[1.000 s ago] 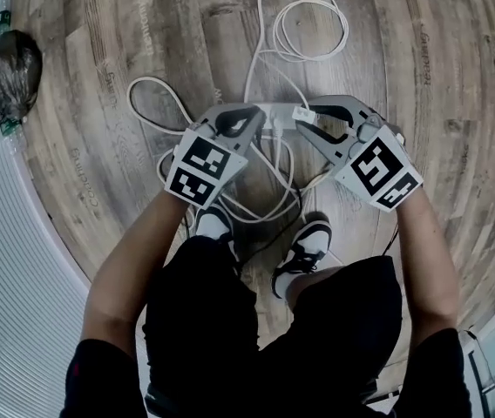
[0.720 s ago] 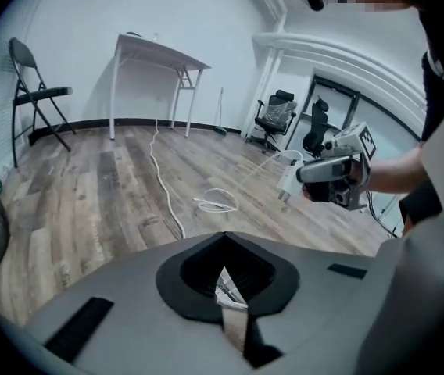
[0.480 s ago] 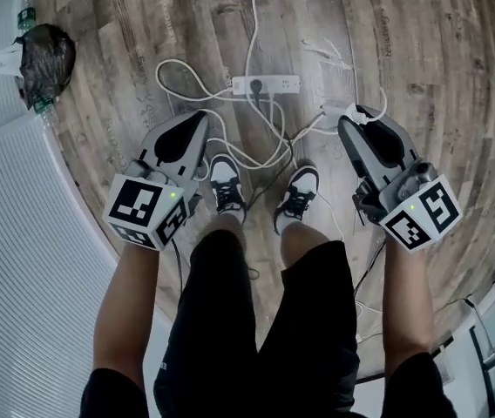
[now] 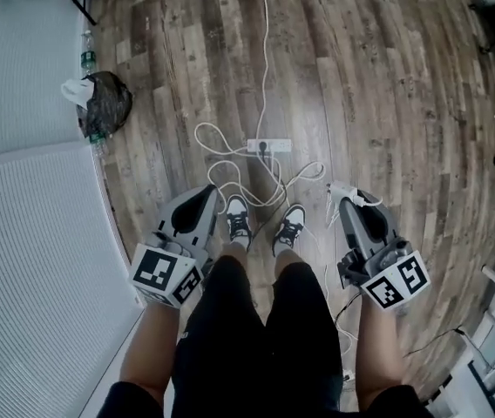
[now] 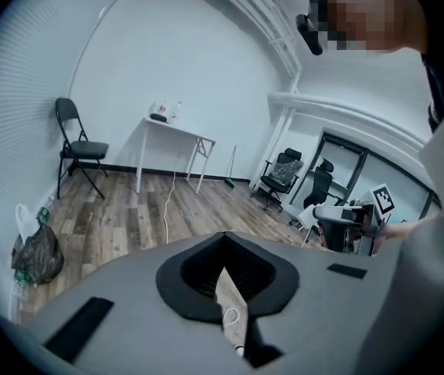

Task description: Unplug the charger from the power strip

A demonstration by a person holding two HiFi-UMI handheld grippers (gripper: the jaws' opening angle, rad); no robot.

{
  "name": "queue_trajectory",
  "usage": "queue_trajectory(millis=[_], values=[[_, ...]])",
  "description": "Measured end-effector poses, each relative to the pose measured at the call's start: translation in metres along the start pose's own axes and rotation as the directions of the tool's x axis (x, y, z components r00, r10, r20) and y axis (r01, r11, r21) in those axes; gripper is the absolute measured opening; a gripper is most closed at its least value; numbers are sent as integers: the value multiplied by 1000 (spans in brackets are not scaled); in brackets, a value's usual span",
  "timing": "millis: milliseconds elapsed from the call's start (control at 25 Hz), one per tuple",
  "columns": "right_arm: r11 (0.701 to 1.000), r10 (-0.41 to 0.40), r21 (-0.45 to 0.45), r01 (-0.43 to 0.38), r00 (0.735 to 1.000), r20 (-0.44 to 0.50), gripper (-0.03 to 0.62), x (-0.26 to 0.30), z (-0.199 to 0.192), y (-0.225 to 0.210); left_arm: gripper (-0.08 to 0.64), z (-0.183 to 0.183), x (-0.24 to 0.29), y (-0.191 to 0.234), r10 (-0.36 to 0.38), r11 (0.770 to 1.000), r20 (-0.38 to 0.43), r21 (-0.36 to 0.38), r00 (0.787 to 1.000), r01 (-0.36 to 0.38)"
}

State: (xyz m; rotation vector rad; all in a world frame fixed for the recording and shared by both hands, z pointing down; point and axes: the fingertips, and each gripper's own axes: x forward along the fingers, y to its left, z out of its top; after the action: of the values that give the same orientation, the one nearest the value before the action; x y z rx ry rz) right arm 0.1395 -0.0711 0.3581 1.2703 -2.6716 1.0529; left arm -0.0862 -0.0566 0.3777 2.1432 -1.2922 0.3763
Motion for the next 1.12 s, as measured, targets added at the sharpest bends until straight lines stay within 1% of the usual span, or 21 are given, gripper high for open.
queue_trajectory(millis=[120,280,480,600,720,800,920,1040,1120], values=[[1000,5,-28,-3,997,73,104,-27,67,51,23,60,-51,-33,-5,1000,73,19,997,4],[993,33,-121,-12,985,169,104,-51,139,111,22,133,-109,-62,-1,998,203,67,979,-13],[970,82,-244,-22,968,238,104,-74,205,183,23,194,-164,-88,-38,995,269,101,962,11],[954,112,-297,-29,958,265,104,-92,230,223,23,221,-199,-99,-57,990,306,142,950,14],[941,130,-337,-28,949,286,104,-110,253,250,23,247,-224,-109,-65,986,350,168,935,6],[948,143,-315,-42,941,307,104,-124,266,261,23,264,-236,-119,-74,984,372,177,925,8],[967,147,-246,-63,928,341,104,-143,281,267,23,283,-247,-135,-96,981,396,193,913,20],[967,124,-252,-34,929,348,104,-147,285,273,23,296,-253,-140,-123,979,410,200,904,42],[965,121,-262,-26,929,351,104,-148,287,278,23,300,-253,-140,-136,979,412,197,901,58]])
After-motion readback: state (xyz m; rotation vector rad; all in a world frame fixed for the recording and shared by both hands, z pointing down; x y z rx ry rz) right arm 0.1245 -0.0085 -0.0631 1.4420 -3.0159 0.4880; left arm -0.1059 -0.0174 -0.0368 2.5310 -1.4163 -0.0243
